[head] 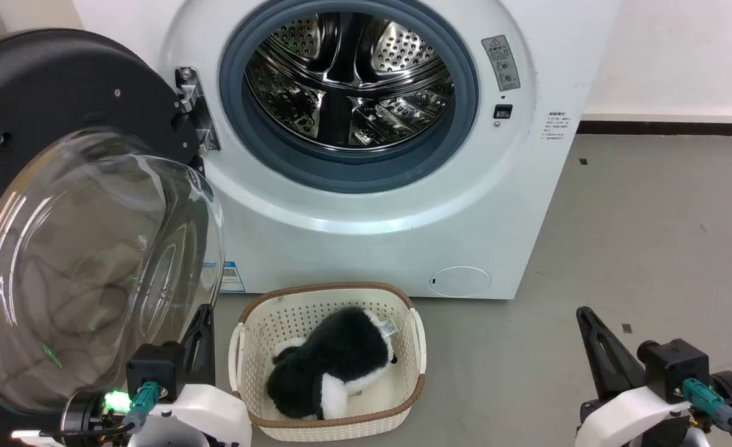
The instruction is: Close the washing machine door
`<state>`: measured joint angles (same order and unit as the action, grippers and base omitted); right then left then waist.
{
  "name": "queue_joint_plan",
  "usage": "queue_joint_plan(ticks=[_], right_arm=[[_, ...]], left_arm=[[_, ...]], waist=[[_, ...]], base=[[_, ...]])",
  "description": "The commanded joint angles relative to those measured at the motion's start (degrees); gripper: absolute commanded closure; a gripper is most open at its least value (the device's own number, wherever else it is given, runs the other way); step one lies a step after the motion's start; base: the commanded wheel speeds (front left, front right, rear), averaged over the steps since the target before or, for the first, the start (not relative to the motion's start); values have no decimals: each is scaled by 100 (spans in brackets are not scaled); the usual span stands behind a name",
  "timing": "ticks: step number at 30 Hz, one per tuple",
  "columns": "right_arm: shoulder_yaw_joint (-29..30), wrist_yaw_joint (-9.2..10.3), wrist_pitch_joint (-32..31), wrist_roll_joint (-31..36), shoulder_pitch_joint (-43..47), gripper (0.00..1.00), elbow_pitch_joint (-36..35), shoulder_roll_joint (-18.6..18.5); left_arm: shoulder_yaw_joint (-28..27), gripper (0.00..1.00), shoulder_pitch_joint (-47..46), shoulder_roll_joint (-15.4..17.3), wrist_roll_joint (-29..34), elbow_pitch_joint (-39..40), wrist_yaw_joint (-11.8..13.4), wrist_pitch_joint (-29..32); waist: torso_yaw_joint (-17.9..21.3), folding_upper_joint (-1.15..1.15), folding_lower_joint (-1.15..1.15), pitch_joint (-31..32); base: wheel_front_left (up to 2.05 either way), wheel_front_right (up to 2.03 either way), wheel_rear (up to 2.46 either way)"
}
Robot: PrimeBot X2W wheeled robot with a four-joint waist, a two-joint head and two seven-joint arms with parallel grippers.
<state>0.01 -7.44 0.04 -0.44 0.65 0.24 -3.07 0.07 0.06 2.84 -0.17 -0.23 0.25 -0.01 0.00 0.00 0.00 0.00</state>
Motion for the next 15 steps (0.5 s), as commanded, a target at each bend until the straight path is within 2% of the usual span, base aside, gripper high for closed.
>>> queue_joint_plan(ticks=[1,15], right_arm=[[-1,-5,-4,44,-65,100,-24,19],[-1,-5,-4,44,-65,100,-24,19]], left_arm=[[-7,100,-6,4,17,23,-25,1],[-7,100,-6,4,17,23,-25,1]], waist=[[0,0,0,0],[0,0,0,0]], base=[[0,0,0],[0,0,0]])
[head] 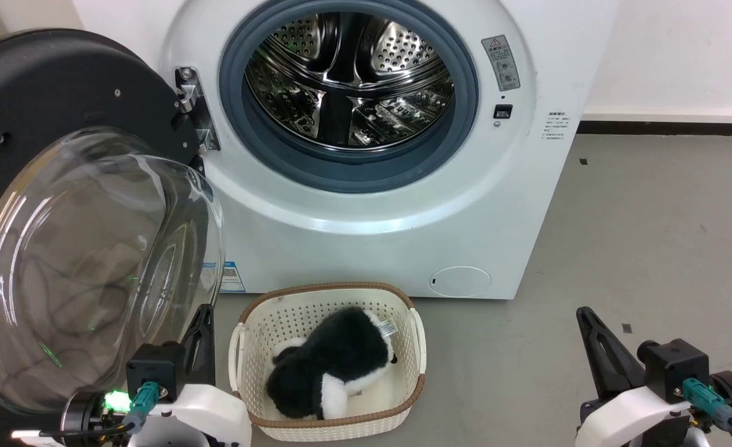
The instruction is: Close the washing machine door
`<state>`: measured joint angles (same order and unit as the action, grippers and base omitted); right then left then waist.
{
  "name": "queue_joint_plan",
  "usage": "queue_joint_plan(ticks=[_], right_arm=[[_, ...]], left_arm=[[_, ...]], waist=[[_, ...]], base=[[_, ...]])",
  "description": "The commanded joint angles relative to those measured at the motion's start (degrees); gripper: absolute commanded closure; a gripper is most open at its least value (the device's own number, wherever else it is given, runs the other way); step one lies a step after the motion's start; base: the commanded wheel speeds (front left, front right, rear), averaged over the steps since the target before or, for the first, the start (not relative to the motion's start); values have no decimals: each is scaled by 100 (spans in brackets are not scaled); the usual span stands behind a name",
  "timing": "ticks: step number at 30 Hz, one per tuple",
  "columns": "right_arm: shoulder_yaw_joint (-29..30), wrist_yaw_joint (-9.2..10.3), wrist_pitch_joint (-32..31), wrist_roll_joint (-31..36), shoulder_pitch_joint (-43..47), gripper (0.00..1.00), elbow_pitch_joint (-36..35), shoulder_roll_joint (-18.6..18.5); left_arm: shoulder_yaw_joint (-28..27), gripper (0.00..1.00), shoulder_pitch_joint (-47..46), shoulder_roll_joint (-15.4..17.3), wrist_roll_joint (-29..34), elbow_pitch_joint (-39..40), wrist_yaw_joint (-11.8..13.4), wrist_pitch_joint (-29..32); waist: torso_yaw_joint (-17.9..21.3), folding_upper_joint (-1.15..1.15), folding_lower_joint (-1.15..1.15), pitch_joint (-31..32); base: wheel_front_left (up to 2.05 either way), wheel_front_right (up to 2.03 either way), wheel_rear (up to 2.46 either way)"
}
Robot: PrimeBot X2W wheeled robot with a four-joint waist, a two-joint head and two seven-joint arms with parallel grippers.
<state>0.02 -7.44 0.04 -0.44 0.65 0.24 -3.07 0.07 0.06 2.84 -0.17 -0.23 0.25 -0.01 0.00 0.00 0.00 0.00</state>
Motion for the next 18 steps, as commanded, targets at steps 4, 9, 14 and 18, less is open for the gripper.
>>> queue_joint_plan(ticks=[4,9,14,18], right_arm=[[-2,-5,-4,44,-65,100,-24,19],[-2,-5,-4,44,-65,100,-24,19],[3,0,3,-4,2,0,4,0],[28,0,47,-56,-3,0,-1,1]], left_arm=[[-7,100,-6,4,17,23,-25,1],[-7,100,-6,4,17,23,-25,1],[2,0,0,0,-1,-4,10,-3],[20,0,1,0,-9,3,64,-48]], waist=[[0,0,0,0],[0,0,0,0],[0,0,0,-1],[-2,0,0,-5]], base=[[0,0,0],[0,0,0],[0,0,0],[0,0,0]])
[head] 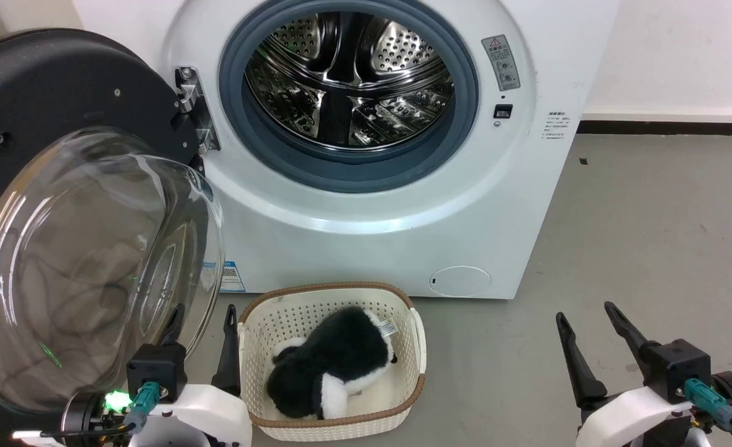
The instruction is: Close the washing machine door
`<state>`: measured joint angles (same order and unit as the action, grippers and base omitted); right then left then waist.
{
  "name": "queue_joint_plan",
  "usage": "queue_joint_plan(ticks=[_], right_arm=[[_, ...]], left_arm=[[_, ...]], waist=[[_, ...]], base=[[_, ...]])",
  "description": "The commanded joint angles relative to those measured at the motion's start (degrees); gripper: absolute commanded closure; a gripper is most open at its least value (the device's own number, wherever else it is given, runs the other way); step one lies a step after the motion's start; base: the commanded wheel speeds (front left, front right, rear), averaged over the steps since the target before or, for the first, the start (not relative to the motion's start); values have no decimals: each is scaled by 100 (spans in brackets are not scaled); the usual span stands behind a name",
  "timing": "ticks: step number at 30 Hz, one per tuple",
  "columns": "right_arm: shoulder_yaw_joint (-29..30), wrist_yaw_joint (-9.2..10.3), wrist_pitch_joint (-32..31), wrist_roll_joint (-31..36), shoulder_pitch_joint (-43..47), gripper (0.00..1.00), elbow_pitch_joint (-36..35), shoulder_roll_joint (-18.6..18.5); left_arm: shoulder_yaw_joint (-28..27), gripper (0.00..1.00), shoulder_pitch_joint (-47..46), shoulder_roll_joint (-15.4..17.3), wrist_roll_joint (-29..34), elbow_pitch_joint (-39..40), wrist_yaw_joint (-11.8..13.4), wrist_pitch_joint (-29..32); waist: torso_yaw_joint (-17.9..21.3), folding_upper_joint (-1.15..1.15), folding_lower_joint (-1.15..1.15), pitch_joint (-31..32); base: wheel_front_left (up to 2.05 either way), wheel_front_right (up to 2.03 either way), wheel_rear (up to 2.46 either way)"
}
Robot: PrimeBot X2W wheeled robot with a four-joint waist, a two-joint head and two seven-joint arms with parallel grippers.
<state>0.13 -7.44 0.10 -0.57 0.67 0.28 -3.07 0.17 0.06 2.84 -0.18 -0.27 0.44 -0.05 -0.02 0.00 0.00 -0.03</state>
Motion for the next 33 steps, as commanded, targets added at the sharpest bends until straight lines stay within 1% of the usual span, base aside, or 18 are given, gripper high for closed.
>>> queue_joint_plan(ticks=[1,8,9,10,11,22,30,33], right_arm=[[20,0,52,-63,-6,0,-11,1],[46,0,136,-172,-7,0,-55,2],[53,0,148,-187,-8,0,-60,2],[61,-1,160,-203,-8,0,-65,2],[67,-1,172,-219,-9,0,-68,2],[99,-1,303,-383,-11,0,-99,4],[134,-1,399,-503,-23,0,-104,5],[153,-1,435,-542,-29,0,-99,6]], left_arm=[[16,0,1,0,-9,11,61,-56],[60,0,-7,14,12,27,171,-139],[67,21,-12,20,16,30,186,-151],[73,59,-20,27,20,38,203,-163],[80,100,-28,36,24,49,218,-175],[59,100,-216,192,-26,484,369,-307],[-177,100,-499,371,-166,903,326,-403],[-308,100,-668,372,-332,1068,276,-439]], waist=[[-1,0,0,-4],[-18,0,0,-20],[-23,0,0,-23],[-29,0,0,-26],[-36,0,0,-29],[-168,0,0,-75],[-330,0,0,-129],[-414,0,0,-151]], base=[[0,0,0],[0,0,0],[0,0,0],[0,0,0],[0,0,0],[0,0,0],[0,0,0],[0,0,0]])
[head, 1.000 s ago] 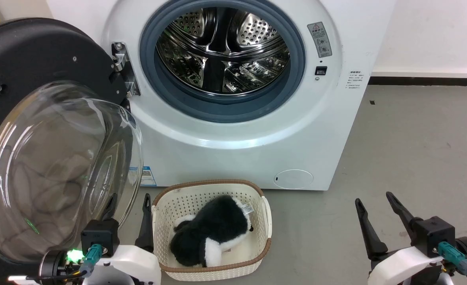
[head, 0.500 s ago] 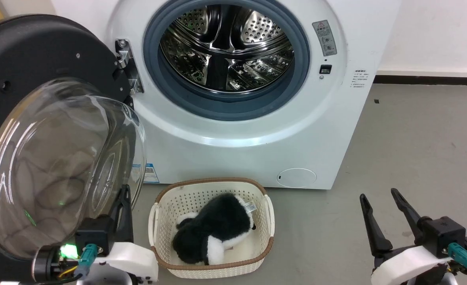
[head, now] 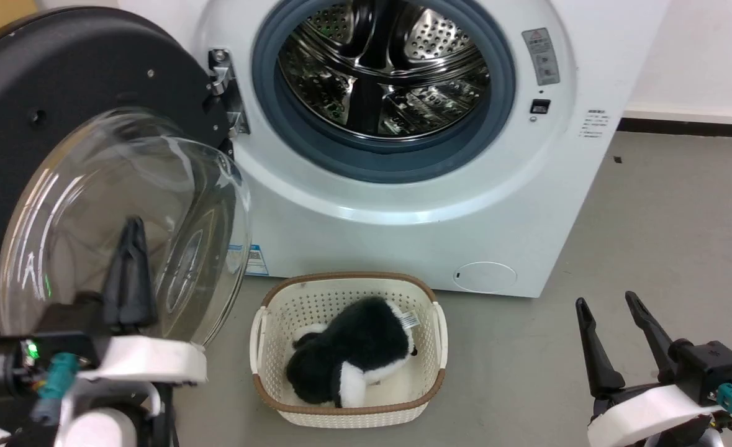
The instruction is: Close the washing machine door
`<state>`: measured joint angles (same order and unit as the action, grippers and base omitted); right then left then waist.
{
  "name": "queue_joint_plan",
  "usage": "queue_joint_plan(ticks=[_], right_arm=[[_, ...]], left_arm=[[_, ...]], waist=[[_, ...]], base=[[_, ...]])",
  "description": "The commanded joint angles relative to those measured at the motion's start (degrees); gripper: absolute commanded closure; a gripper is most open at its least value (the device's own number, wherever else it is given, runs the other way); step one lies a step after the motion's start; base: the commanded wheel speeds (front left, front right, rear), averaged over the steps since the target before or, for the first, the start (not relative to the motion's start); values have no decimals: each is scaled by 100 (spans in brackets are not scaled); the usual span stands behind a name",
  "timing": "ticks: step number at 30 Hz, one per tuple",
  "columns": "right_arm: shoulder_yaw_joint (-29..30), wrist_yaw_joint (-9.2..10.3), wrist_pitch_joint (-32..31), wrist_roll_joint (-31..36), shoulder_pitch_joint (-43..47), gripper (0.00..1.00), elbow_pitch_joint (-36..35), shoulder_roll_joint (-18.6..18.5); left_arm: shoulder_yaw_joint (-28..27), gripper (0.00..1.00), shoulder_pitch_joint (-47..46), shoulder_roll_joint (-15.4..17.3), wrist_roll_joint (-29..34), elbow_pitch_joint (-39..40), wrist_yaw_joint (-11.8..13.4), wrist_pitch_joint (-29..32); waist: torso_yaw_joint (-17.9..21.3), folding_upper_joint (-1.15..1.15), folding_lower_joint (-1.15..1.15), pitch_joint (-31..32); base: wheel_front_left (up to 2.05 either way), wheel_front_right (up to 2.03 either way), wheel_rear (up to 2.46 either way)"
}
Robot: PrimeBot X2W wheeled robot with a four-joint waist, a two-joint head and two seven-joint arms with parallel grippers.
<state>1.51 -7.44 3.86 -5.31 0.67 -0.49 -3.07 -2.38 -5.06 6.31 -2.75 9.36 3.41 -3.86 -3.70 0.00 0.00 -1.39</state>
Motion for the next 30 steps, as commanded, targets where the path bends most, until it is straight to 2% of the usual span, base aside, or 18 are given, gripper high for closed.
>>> queue_joint_plan(ticks=[1,10,14,23,30], right_arm=[[19,-1,71,-81,-30,0,-17,6],[58,-2,167,-202,-38,0,-10,7],[82,-2,215,-260,-51,0,-12,8],[153,-2,323,-403,-20,0,-17,9],[195,-2,406,-502,8,0,-28,10]], left_arm=[[-106,100,-214,17,-146,155,-48,-69],[-690,100,-680,16,-587,327,-321,-166],[-971,100,-873,112,-678,329,-475,-214],[-1616,100,-1223,288,-1092,287,-627,-321],[-2028,100,-1349,544,-1454,29,-692,-335]], waist=[[-76,0,0,-22],[-331,0,0,-66],[-454,0,0,-90],[-721,0,0,-75],[-928,0,0,-82]], base=[[0,0,0],[0,0,0],[0,0,0],[0,0,0],[0,0,0]])
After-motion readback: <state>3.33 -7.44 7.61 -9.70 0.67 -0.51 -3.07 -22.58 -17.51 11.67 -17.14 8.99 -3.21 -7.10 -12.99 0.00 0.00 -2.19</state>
